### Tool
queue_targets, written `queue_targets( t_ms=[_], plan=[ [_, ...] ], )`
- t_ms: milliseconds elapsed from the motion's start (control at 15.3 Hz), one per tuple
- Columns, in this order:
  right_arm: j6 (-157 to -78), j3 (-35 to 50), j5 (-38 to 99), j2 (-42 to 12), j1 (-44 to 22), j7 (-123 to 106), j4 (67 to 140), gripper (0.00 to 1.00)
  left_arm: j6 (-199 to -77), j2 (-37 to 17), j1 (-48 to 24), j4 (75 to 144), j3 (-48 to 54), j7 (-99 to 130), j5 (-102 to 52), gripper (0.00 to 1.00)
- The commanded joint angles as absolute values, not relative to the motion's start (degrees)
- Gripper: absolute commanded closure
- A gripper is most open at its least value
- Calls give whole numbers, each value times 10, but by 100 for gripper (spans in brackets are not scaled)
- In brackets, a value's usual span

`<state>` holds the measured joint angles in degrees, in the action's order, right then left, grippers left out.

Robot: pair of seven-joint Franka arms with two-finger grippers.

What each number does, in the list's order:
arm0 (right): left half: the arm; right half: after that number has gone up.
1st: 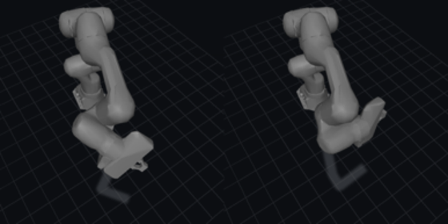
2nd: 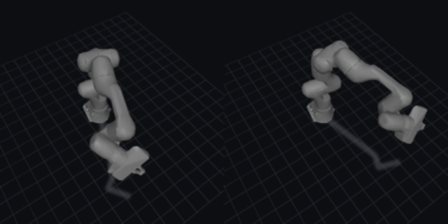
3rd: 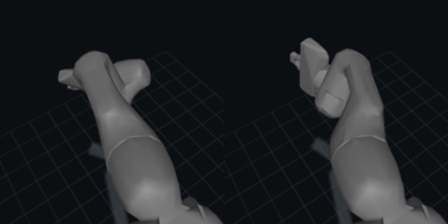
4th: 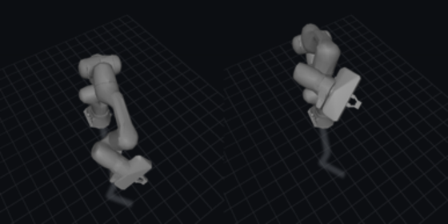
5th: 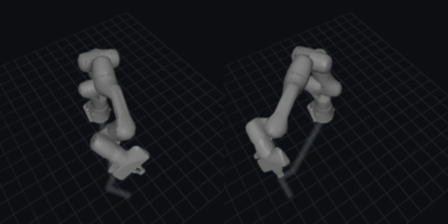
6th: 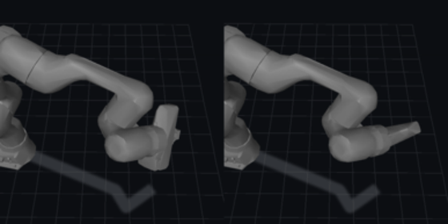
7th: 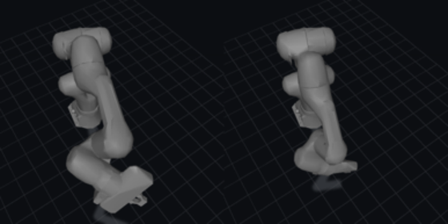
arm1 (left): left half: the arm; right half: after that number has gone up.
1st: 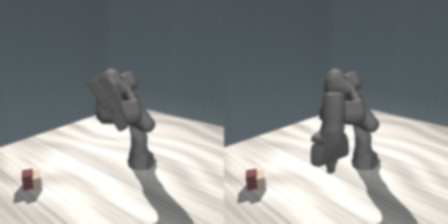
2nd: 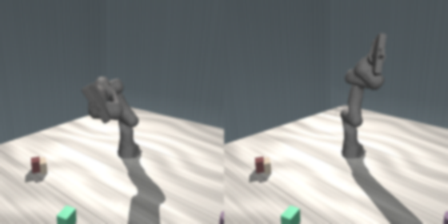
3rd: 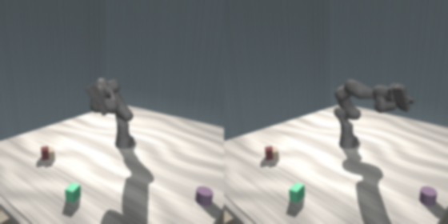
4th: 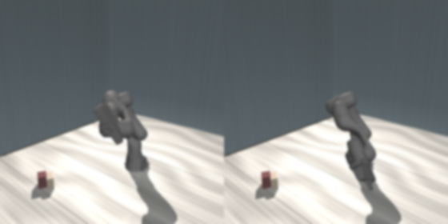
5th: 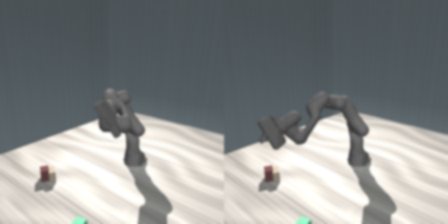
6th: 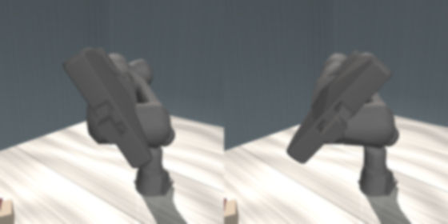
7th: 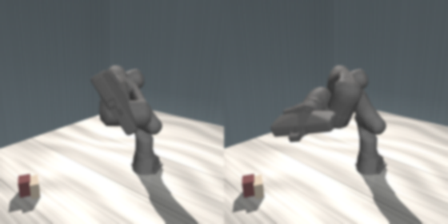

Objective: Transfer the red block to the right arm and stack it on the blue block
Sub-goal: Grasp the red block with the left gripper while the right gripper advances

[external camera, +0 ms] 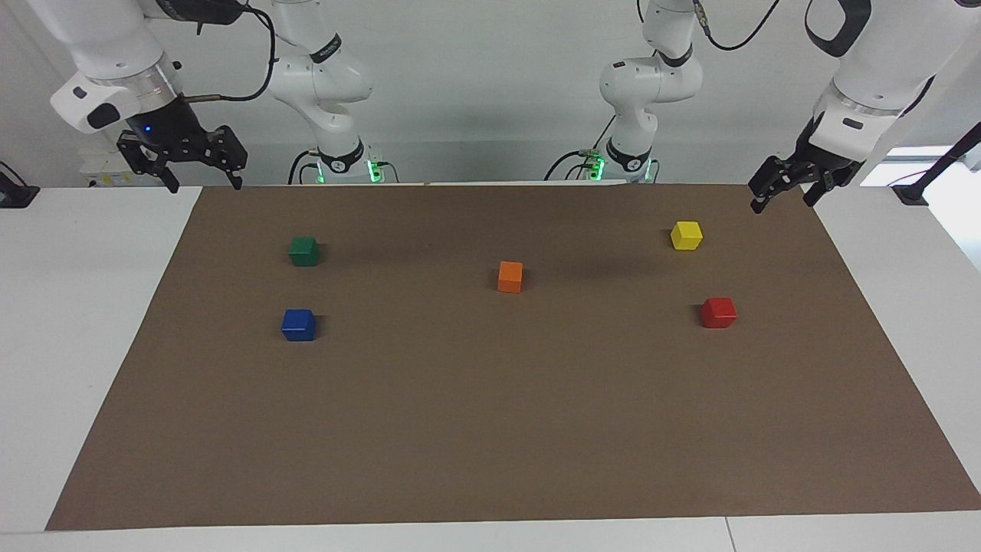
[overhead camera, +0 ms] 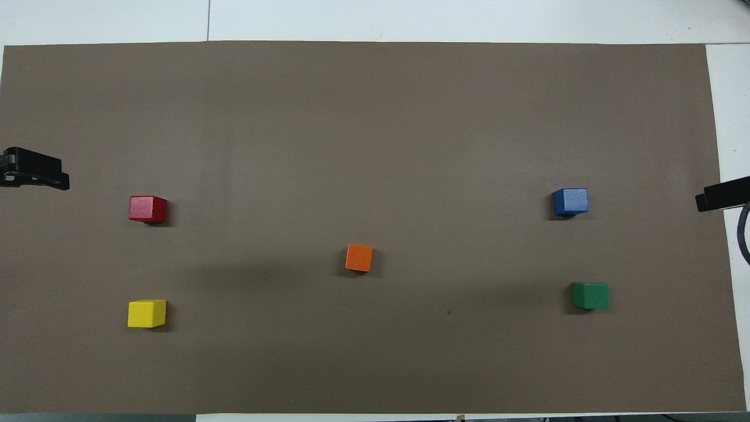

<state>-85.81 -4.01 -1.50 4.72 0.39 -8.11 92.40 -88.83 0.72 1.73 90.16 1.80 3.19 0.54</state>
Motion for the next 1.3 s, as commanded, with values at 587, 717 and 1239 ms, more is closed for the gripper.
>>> queue_targets(
  t_ms=[587, 717, 1239],
  plan=[
    [-868, -32, 5, 74, 13, -76, 974, 0, -1003, 26, 21, 995, 11, 47, -2, 0],
    [-907, -33, 45, 98, 13, -75, 1036, 0, -1034, 8, 26, 1030, 11, 15, -1, 0],
    [-1031, -33, 305, 107, 38, -105, 1176, 0, -1275, -52, 37, 1188, 11, -20, 29, 0]
  ],
)
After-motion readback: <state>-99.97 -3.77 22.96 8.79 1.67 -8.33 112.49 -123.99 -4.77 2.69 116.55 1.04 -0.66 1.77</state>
